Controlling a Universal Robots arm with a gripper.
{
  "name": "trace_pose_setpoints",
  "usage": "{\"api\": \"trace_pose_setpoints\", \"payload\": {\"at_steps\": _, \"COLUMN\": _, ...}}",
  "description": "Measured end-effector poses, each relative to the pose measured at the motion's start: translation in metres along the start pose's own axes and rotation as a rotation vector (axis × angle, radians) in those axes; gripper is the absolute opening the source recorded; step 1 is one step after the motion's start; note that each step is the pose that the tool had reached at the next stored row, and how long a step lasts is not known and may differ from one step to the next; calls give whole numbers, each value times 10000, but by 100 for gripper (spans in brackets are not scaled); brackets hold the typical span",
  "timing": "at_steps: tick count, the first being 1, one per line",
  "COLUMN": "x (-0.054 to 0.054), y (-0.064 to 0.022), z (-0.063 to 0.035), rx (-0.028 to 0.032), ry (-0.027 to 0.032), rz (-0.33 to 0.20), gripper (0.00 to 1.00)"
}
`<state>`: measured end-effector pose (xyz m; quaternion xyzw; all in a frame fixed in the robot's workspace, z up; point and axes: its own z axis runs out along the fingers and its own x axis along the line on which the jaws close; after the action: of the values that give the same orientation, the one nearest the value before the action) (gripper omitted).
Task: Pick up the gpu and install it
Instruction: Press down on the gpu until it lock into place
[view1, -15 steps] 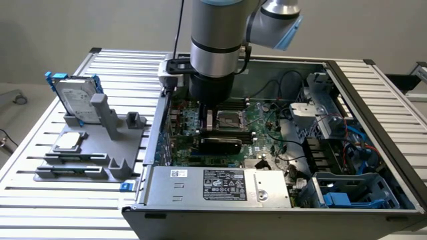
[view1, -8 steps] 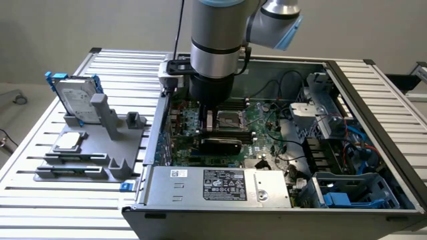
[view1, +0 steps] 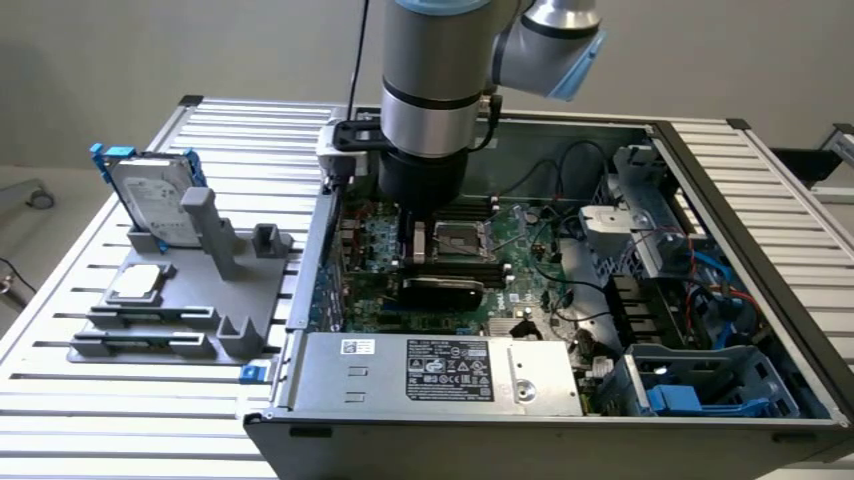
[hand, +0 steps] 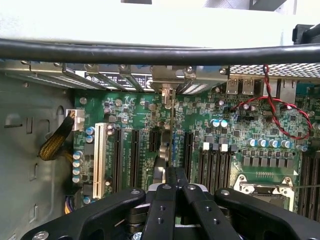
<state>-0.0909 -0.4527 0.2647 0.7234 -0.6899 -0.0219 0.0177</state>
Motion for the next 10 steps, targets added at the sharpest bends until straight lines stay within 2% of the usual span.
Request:
{"api": "trace_pose_setpoints", "payload": {"at_steps": 2, "x": -3, "y": 1, "z": -24, "rx": 9, "ry": -26, "rz": 0, "gripper": 11}}
{"api": "trace_pose_setpoints", "payload": {"at_steps": 3, "x": -2, "y": 3, "z": -52, "rx": 5, "ry": -19, "rz": 1, "gripper": 11}}
{"api": "trace_pose_setpoints", "payload": {"at_steps": 4, "x": -1, "y": 5, "z": -91, "rx": -12, "ry": -3, "rz": 1, "gripper": 11}}
{"api": "trace_pose_setpoints", "payload": {"at_steps": 8, "x": -2, "y": 26, "z": -167, "rx": -50, "ry": -3, "rz": -1, "gripper": 11}}
{"api": "trace_pose_setpoints", "payload": {"at_steps": 10, "x": -3, "y": 48, "z": -177, "rx": -102, "ry": -9, "rz": 0, "gripper": 11}}
